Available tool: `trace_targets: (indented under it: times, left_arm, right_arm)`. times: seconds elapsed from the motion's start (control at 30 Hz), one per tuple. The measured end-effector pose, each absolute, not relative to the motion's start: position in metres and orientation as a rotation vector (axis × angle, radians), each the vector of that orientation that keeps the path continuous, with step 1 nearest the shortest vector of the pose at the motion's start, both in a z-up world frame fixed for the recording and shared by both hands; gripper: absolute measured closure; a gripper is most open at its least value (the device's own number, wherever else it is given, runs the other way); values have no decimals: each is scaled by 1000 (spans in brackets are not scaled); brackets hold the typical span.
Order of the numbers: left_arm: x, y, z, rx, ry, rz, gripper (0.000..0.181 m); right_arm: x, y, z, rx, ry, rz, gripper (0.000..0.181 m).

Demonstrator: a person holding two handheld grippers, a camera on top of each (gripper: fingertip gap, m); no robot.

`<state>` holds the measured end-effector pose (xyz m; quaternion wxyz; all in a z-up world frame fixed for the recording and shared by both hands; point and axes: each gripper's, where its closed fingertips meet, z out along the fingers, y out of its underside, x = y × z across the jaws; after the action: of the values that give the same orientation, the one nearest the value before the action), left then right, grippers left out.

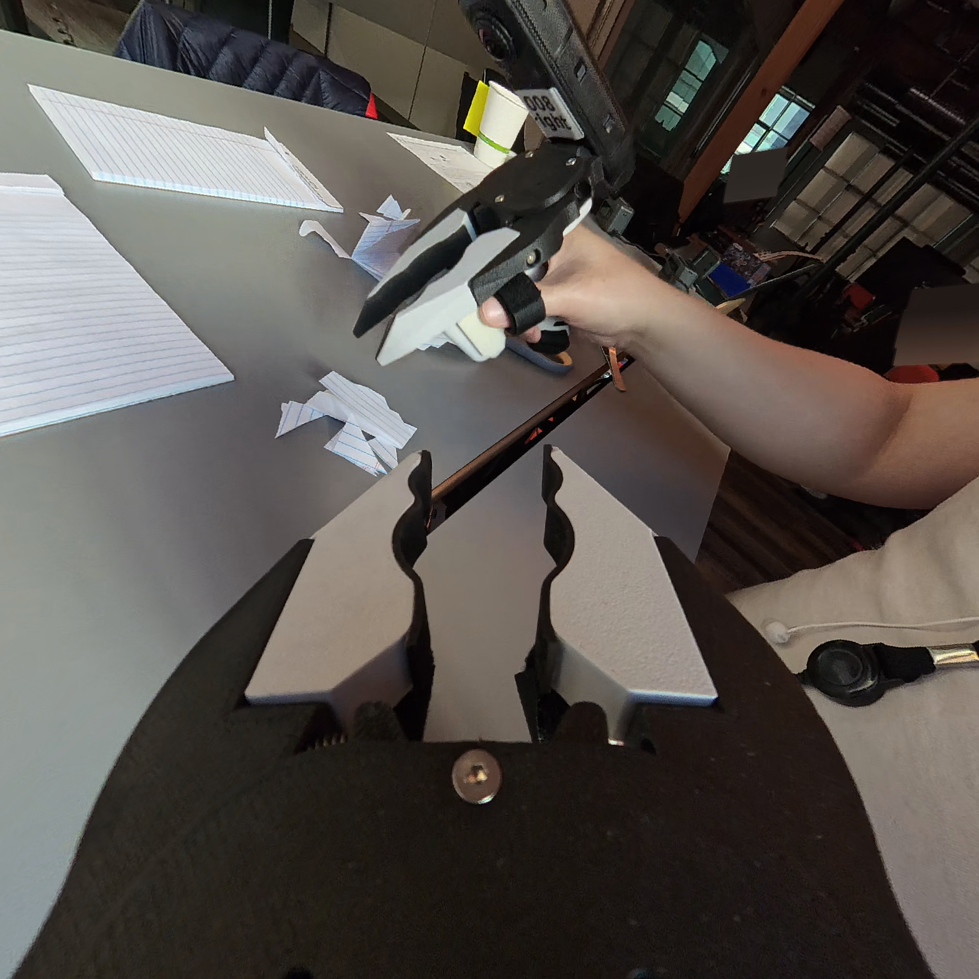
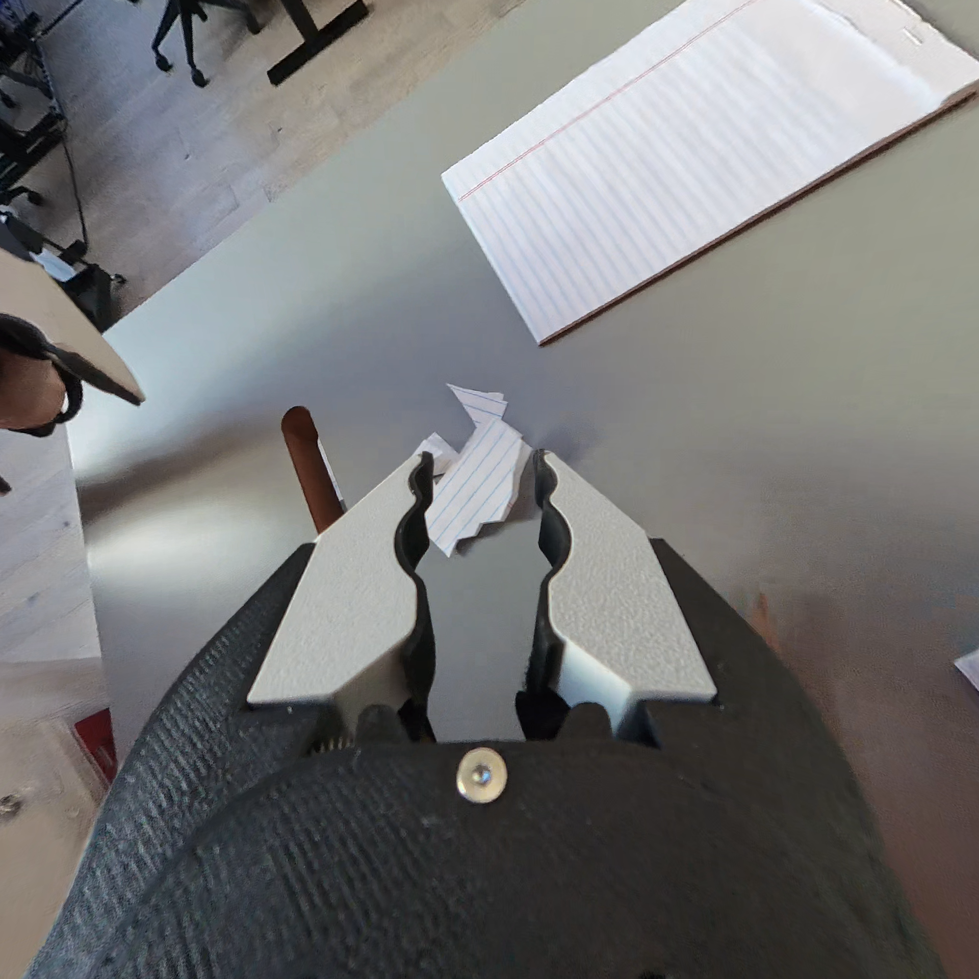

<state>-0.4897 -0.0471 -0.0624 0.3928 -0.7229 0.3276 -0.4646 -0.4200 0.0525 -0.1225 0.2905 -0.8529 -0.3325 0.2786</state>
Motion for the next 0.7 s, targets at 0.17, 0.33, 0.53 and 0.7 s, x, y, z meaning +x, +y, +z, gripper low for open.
trace_targets:
  times: [0.17,0.33,0.53,0.7]
  left_arm:
    - [-483,-52,-72,-1857,833,-1208,142]
    - [-478,-50,-80,-1881,819,-1177,147]
    - [-439,-7,-119,-1850,1158,-574,142]
    - [-420,5,-144,-1942,1235,-549,137]
  right_arm:
    - [-427,51,-140,-2226,-1108,714,143]
    - [-418,53,-149,-2331,-1152,997,150]
    - [-423,52,-144,-2281,-1124,1151,161]
    - [-428,42,-137,-2249,-1102,1340,175]
